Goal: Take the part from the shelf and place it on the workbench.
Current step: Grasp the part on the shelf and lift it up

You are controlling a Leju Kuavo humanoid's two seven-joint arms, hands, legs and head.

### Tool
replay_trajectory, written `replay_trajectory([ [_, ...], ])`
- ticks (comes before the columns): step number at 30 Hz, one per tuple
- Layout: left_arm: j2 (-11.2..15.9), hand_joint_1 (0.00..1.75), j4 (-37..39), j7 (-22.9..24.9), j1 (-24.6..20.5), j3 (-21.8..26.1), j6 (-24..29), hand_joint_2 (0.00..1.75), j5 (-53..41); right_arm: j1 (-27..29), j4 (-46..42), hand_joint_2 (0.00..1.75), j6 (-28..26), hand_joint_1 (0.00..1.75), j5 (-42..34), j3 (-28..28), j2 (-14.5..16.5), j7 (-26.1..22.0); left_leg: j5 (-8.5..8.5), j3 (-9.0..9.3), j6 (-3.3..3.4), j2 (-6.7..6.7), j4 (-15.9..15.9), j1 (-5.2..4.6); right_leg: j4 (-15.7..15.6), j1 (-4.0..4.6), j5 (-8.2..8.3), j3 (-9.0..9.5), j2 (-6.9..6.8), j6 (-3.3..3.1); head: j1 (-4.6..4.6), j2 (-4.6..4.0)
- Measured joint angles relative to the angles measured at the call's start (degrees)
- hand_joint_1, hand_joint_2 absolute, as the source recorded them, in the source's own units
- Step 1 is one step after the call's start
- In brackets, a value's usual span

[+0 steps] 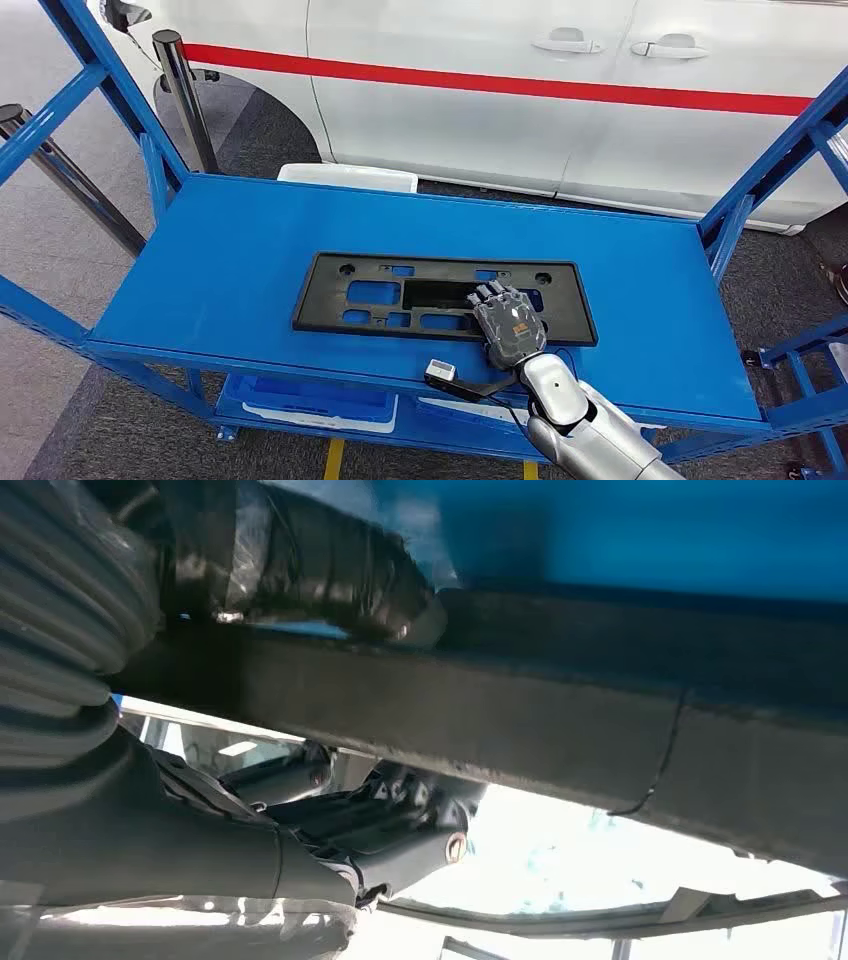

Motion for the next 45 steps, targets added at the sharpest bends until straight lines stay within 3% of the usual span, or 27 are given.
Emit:
replay_trajectory([
  [26, 0.0, 0.0, 0.0, -2.5, 0.0, 1.5, 0.2, 1.75, -0.3, 0.7, -0.2, 1.75, -1.1, 1.75, -1.7, -0.9, 0.0, -1.2, -0.01, 0.1, 0.0, -0.01, 0.0, 0.0, 0.0, -0.01, 0.0, 0.1, 0.0, 0.0, 0.0, 0.0],
  [31, 0.0, 0.0, 0.0, -3.8, 0.0, 1.7, 0.8, 1.75, 0.0, 1.5, -0.8, 1.75, -6.2, 1.75, -1.1, -1.8, 0.0, -1.1, 0.0, 0.07, 0.0, -0.05, 0.0, -0.01, 0.0, -0.01, 0.0, 0.1, -0.05, 0.0, 0.0, 0.0],
  [35, 0.0, 0.0, 0.0, -4.8, 0.0, 1.9, 1.8, 1.75, -0.7, 4.0, -5.5, 1.75, -11.1, 1.75, 0.5, -4.8, -0.1, -0.3, 0.03, -0.12, -0.01, -0.05, 0.0, -0.05, 0.0, -0.04, 0.04, -0.02, -0.03, 0.03, 0.0, 0.0],
  [45, 0.0, 0.0, 0.0, -5.0, -0.3, 2.0, 1.5, 1.75, -2.2, 6.0, -18.2, 1.75, -12.6, 1.75, 1.9, -11.6, -0.1, -1.2, -0.23, -0.29, 0.38, -0.03, 0.4, -0.51, -0.1, -0.54, 0.06, -0.07, 0.02, 0.5, 0.0, 0.0],
])
